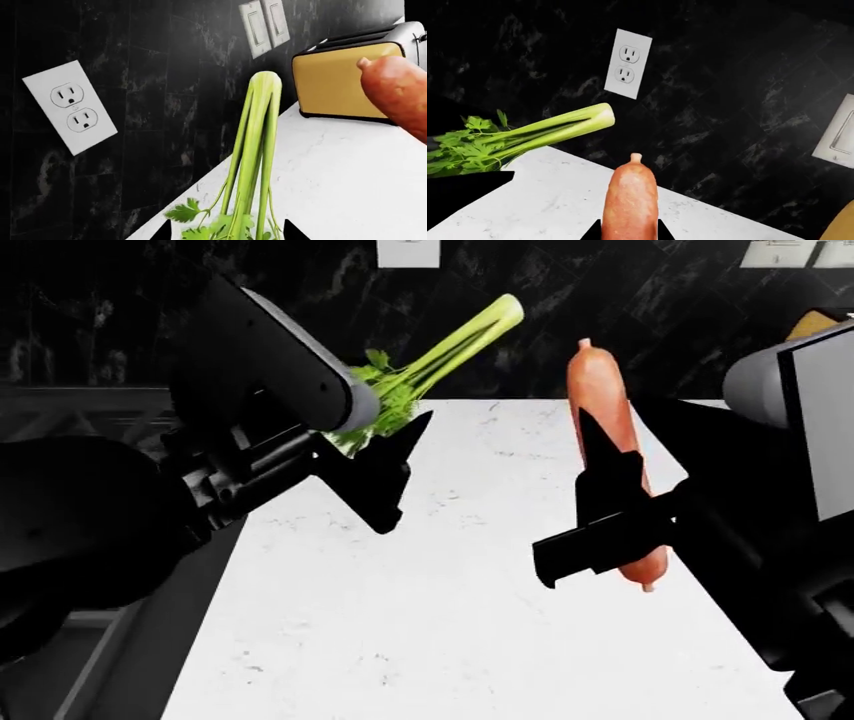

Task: Place both pans onto different burners. Then place the celery and the sausage on different pans.

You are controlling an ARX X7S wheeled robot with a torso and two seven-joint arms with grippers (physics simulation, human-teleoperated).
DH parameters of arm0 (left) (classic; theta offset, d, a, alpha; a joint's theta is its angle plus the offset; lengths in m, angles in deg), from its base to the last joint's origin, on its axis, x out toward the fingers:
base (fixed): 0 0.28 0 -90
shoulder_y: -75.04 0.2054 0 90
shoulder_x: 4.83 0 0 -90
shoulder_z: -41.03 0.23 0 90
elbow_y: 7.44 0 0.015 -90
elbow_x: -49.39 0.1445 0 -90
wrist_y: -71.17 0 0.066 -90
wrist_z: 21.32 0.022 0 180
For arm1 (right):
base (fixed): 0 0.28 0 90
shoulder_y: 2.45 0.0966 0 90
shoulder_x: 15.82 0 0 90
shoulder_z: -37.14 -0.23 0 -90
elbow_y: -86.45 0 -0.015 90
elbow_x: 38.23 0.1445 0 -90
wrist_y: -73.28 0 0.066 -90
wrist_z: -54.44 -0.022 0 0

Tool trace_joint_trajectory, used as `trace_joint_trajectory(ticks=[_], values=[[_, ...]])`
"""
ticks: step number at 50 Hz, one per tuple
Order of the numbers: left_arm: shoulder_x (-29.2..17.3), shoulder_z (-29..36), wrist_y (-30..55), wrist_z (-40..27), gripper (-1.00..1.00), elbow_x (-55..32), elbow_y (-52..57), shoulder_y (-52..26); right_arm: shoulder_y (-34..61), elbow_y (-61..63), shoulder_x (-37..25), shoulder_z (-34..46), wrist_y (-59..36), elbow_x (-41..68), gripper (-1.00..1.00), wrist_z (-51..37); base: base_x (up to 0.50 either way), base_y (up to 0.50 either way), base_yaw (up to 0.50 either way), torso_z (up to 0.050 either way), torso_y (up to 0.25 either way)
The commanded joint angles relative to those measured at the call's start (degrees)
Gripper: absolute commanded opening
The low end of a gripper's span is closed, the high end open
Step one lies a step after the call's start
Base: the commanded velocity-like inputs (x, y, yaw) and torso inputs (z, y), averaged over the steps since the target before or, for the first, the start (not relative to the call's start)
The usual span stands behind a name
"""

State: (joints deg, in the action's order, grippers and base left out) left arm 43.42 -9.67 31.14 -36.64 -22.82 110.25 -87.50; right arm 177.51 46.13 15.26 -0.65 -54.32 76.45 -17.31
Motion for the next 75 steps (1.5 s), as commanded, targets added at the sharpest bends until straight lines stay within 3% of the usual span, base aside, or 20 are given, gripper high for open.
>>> trace_joint_trajectory(ticks=[1, 15, 27, 75], values=[[-1.4, -2.71, 0.21, -4.5, -1.0, -4.03, 3.13, 0.83, 1.74, 0.52, 0.27, -0.15, -1.68, 0.86, -1.0, -0.64, -0.5, -0.01, 0.0, 0.0, 0.0], [-1.83, -2.88, 0.07, -4.82, -1.0, -4.59, 4.14, 0.94, 1.8, 1.43, -0.44, -0.76, -1.24, 1.03, -1.0, -0.98, -0.48, 0.0, 0.0, 0.001, 0.0], [-2.31, -2.89, -0.71, -4.46, -1.0, -3.84, 3.87, 1.94, 1.5, 1.15, -1.07, -2.3, 0.22, -0.15, -1.0, 0.18, -0.01, 0.01, 0.0, 0.0, 0.0], [-2.77, -3.44, -2.63, -5.01, -1.0, -2.63, 4.59, 2.8, 2.43, 0.99, -2.44, -3.46, -0.89, -0.21, -1.0, 0.82, 0.0, 0.5, 0.0, 0.0, 0.0]])
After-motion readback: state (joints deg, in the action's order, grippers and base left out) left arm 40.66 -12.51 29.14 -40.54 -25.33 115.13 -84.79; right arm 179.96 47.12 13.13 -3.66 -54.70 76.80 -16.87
